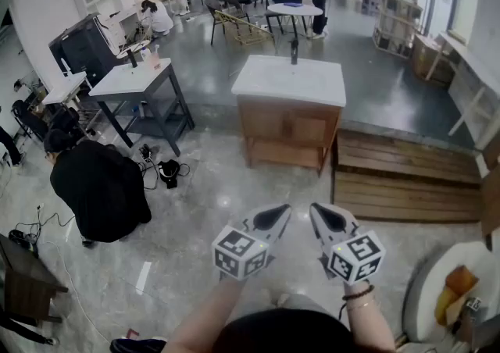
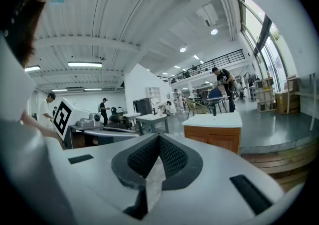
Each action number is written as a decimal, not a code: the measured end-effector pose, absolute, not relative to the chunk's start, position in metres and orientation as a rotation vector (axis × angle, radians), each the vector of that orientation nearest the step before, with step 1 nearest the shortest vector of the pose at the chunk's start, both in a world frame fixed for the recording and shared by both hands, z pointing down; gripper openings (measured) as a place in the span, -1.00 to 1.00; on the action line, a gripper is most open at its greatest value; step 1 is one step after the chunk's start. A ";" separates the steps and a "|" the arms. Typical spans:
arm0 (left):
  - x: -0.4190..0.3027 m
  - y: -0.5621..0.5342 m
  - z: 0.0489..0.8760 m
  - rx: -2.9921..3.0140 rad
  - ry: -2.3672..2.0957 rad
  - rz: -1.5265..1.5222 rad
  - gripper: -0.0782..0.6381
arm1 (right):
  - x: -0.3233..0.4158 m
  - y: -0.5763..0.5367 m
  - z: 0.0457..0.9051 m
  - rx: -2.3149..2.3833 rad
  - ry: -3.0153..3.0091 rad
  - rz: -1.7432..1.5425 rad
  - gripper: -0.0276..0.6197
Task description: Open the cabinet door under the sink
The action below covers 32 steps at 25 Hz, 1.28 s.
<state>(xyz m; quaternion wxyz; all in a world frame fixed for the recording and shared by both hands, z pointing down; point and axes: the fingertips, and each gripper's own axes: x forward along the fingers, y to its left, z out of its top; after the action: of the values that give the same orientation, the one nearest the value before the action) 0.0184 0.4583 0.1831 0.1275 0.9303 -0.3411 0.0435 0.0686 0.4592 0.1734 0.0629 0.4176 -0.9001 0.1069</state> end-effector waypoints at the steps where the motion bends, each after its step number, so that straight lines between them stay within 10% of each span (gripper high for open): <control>1: 0.021 0.460 0.185 2.716 -0.981 0.143 -0.76 | 0.069 0.461 0.174 1.262 -2.720 0.322 -0.90; 32: -0.005 0.440 0.202 2.798 -0.546 0.161 -0.76 | 0.031 0.439 0.201 1.046 -2.795 0.447 -0.90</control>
<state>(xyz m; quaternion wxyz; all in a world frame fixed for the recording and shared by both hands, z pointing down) -0.0052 0.4397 0.2024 0.1427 0.9699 -0.1892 0.0558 0.0310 0.4385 0.2009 0.0620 0.3459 -0.9245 0.1478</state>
